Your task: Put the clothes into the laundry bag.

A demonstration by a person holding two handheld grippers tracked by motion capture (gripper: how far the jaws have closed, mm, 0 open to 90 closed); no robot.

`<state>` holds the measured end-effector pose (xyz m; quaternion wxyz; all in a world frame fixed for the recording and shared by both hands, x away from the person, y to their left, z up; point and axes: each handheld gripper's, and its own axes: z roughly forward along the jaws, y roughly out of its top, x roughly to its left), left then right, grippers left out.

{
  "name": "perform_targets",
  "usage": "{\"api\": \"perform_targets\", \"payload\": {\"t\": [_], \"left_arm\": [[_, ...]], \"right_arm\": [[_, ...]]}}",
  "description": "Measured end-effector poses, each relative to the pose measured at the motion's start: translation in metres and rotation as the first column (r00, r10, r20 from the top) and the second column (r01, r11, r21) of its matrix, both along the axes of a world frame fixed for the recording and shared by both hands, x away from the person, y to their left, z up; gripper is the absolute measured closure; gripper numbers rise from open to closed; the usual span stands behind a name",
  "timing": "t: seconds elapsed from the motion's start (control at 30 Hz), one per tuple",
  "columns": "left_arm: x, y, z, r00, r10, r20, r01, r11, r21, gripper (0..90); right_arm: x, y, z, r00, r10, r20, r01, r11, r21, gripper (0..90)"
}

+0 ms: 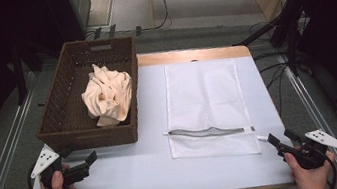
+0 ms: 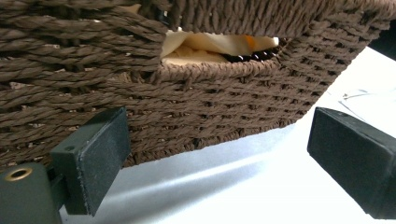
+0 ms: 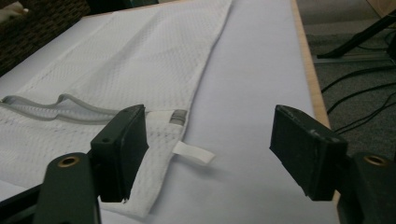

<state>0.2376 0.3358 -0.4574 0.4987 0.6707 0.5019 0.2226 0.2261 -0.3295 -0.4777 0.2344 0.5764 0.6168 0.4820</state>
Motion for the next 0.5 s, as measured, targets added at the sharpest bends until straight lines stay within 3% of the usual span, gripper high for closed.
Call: {"api": "perform_targets", "payload": {"t": [0.37,0.5], "left_arm": [[0.004,-0.006,-0.001,0.9996,-0.013,-0.024,0.013,0.9993,0.034,5.8],[0.004,-0.005,-0.001,0.9993,-0.019,-0.032,0.02,0.9994,0.029,5.8]], "right_arm": [[0.004,0.058,0.006,0.994,0.102,0.038,-0.099,0.9918,-0.081,41.8],[0.015,0.072,0.007,0.9953,0.096,-0.009,-0.097,0.9908,-0.094,41.2]]}}
